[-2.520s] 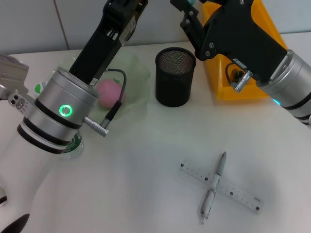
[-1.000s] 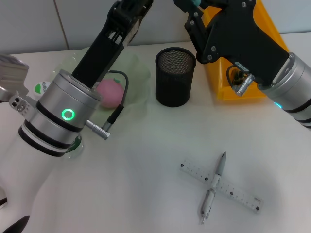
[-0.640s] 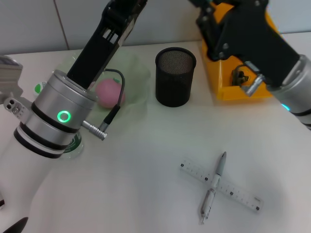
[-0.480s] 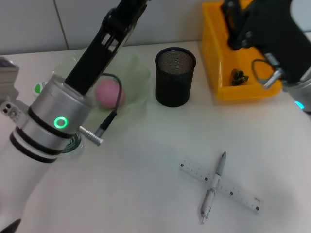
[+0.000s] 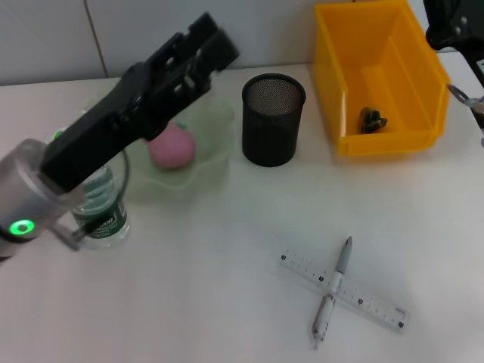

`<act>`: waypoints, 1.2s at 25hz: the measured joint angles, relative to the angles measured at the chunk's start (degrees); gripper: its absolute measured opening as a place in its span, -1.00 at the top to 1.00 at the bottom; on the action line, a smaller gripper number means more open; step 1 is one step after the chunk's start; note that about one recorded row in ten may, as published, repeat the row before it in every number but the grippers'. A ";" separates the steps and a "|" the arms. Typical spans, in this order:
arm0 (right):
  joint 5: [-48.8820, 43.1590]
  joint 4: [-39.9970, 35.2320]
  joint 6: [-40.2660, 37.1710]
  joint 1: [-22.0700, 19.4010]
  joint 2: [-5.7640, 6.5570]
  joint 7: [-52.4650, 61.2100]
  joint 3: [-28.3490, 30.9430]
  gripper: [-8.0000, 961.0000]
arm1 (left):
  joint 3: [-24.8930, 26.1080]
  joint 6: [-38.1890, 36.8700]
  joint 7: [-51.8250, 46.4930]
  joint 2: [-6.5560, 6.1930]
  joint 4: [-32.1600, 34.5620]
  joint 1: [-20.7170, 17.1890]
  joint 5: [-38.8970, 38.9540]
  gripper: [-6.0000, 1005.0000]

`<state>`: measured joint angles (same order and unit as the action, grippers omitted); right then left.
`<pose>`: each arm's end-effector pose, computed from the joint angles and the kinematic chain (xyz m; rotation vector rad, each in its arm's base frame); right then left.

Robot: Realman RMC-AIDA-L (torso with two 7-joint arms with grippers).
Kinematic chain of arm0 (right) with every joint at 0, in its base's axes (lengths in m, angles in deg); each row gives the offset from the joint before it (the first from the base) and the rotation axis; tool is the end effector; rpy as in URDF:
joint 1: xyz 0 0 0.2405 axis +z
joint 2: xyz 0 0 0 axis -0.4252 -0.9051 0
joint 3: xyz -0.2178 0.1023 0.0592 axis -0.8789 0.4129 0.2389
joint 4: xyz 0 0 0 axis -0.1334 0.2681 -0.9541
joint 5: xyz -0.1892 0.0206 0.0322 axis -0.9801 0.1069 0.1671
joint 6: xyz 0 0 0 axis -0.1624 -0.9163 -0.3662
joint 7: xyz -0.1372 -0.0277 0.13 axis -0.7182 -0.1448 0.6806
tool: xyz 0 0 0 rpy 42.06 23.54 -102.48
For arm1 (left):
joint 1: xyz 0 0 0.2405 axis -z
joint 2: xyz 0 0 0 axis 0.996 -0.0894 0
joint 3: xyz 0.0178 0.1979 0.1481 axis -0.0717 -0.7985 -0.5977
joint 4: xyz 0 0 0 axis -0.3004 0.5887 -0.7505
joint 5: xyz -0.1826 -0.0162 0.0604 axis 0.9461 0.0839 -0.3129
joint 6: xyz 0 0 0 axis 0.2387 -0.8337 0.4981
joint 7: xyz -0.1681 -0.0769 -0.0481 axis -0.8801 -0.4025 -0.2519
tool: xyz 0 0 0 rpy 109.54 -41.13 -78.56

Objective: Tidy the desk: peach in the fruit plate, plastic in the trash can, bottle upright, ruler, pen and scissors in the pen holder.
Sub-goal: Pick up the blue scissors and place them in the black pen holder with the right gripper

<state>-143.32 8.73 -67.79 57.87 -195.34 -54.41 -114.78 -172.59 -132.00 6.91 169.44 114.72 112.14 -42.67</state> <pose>0.1683 0.3437 0.0584 -1.7349 -0.0061 1.4457 -0.1110 0.3016 -0.0144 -2.3793 -0.6515 -1.8633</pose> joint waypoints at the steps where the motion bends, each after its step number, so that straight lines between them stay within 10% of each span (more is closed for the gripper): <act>1: 0.00 -0.79 1.06 -0.25 0.01 2.10 0.06 0.81 | 2.34 -0.71 0.13 -0.43 0.07 -0.15 -3.22 -0.57; 4: -0.49 -3.52 4.19 -0.93 0.15 8.29 -0.28 0.81 | 2.34 -0.71 0.13 -0.43 0.07 -0.15 -3.22 -0.57; 9: -9.48 -13.85 10.73 -1.52 0.69 25.02 -1.27 0.81 | 18.70 -4.40 2.98 -3.06 0.83 -1.43 -27.81 -0.56; 17: -24.94 -30.92 14.28 -1.17 1.30 49.14 -1.31 0.80 | 25.58 -4.54 4.85 -3.06 1.37 -1.83 -41.44 -0.57; 30: -59.83 -55.22 12.65 7.98 7.60 94.32 -1.75 0.78 | 31.29 -4.19 6.37 -3.80 2.00 -2.03 -53.14 -0.57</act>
<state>-203.15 -46.49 -55.14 65.85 -187.74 39.91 -116.54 -141.31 -136.19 13.28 165.64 116.72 110.11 -95.81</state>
